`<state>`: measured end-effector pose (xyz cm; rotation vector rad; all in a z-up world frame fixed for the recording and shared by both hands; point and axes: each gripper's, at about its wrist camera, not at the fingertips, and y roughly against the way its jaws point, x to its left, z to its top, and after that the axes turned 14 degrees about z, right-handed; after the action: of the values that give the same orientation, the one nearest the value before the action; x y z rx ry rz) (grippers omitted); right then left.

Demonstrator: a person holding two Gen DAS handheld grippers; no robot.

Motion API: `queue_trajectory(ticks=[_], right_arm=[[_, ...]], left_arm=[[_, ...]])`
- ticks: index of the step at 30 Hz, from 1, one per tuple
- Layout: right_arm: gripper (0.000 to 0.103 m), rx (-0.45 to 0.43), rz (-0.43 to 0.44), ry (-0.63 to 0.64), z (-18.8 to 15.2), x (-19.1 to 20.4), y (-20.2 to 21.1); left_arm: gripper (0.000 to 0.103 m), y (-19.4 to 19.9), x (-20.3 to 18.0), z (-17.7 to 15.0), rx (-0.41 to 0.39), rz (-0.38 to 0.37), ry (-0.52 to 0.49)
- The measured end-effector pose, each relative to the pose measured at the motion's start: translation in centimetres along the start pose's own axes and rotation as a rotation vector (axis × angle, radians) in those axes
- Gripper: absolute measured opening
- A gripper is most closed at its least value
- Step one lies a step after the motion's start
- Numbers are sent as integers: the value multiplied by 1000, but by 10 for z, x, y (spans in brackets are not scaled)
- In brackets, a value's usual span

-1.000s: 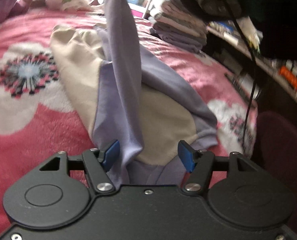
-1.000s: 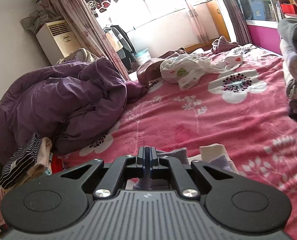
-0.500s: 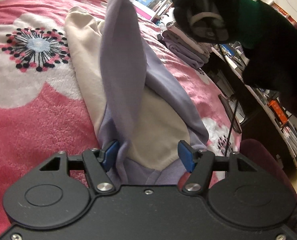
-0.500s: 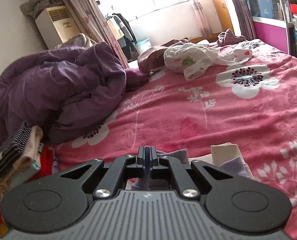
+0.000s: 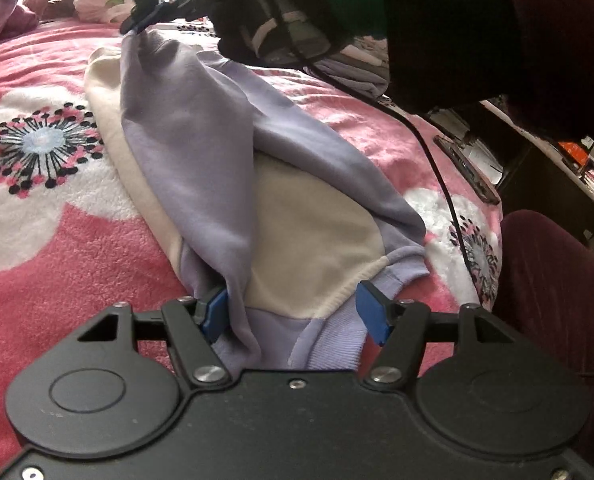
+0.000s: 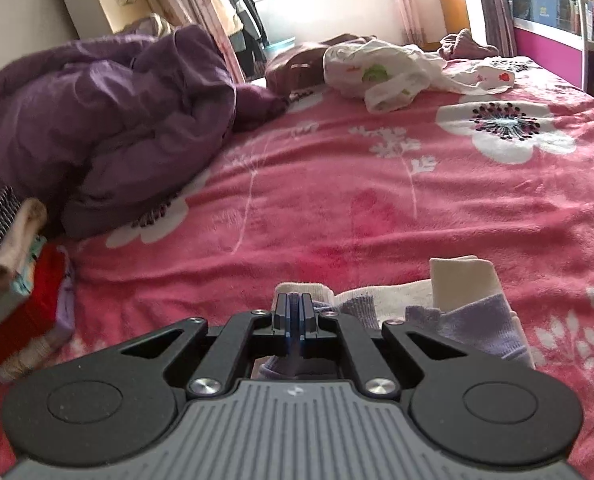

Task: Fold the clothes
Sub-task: 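Lower the sleeve onto the body and open the right tool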

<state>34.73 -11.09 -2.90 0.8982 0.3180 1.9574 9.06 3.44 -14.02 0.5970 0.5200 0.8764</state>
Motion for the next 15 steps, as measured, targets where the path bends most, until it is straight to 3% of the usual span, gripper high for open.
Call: queue_trajectory(ticks=[5,9,11,15], right_arm=[[15,13,34,4,3,-3,-11],[23,-17,60,26,11,-7,5],[29,-18,67,70,9,-5,18],[28,33,6,204,-5,6,27]], left_arm=[[65,-1,0,1,4,-4,7],[66,-1,-1,2,5,-3,3],[68,-2,-3,3,8,-3,0],[68,-2,-4,2,6,3,-2]])
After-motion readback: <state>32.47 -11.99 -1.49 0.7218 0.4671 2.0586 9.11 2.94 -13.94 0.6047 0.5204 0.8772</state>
